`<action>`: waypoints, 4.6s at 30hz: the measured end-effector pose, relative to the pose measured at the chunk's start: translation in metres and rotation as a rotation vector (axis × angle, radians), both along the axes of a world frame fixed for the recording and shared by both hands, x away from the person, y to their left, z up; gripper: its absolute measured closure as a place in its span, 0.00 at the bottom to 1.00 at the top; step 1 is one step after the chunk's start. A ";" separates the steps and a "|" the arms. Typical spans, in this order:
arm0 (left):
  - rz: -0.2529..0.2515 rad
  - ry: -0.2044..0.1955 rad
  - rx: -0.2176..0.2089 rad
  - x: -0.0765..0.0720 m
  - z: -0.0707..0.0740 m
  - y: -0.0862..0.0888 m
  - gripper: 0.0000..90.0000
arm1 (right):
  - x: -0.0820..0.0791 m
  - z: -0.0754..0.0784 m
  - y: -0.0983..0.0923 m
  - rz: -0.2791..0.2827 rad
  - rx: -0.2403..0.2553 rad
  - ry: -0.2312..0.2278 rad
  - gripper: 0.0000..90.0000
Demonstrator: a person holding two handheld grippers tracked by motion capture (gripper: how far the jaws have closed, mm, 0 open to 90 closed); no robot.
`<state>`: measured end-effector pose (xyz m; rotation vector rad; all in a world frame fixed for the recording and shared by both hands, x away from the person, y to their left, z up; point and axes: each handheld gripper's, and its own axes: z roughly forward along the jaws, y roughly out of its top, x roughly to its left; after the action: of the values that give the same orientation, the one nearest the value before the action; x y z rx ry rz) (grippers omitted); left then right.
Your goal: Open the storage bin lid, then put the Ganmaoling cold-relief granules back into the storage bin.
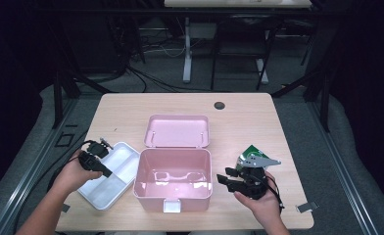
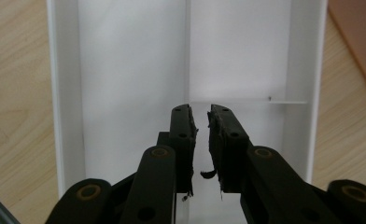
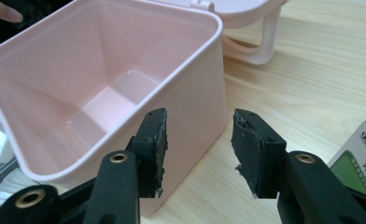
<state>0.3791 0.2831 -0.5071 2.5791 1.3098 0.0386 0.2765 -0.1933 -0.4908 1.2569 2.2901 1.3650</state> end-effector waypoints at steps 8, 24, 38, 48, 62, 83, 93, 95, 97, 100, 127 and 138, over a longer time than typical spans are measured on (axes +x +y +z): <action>-0.002 -0.053 -0.026 -0.004 0.009 -0.002 0.72 | 0.003 0.014 -0.002 0.015 -0.055 -0.010 0.60; 0.025 -0.122 -0.099 -0.017 0.023 0.013 0.63 | 0.034 0.026 0.000 0.046 -0.145 0.134 0.55; 0.006 -0.125 -0.127 -0.024 0.029 0.012 0.61 | 0.060 0.033 -0.013 -0.049 -0.311 0.140 0.44; 0.008 -0.115 -0.136 -0.025 0.029 0.014 0.60 | 0.085 0.037 -0.022 -0.004 -0.434 0.187 0.34; 0.016 -0.123 -0.152 -0.024 0.030 0.016 0.54 | 0.127 0.027 -0.029 -0.002 -0.622 0.410 0.16; 0.014 -0.119 -0.161 -0.023 0.029 0.015 0.54 | 0.142 0.001 -0.046 0.039 -0.658 0.527 0.06; 0.007 -0.117 -0.160 -0.023 0.028 0.015 0.54 | 0.139 0.000 -0.046 0.057 -0.682 0.538 0.13; 0.006 -0.115 -0.160 -0.023 0.028 0.015 0.54 | 0.138 0.001 -0.047 0.067 -0.693 0.558 0.14; 0.005 -0.115 -0.159 -0.023 0.028 0.015 0.54 | 0.137 0.000 -0.048 0.065 -0.684 0.548 0.14; 0.006 -0.116 -0.161 -0.023 0.028 0.014 0.54 | 0.136 0.001 -0.048 0.073 -0.698 0.559 0.15; 0.008 -0.125 -0.170 -0.024 0.030 0.016 0.54 | 0.131 0.020 -0.035 0.120 -0.707 0.526 0.17; 0.011 -0.124 -0.175 -0.024 0.030 0.017 0.54 | 0.130 0.045 -0.025 0.147 -0.743 0.498 0.18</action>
<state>0.3549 0.3001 -0.4771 2.3830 1.2254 0.0809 0.4064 -0.2188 -0.4459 1.2491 2.8351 0.1290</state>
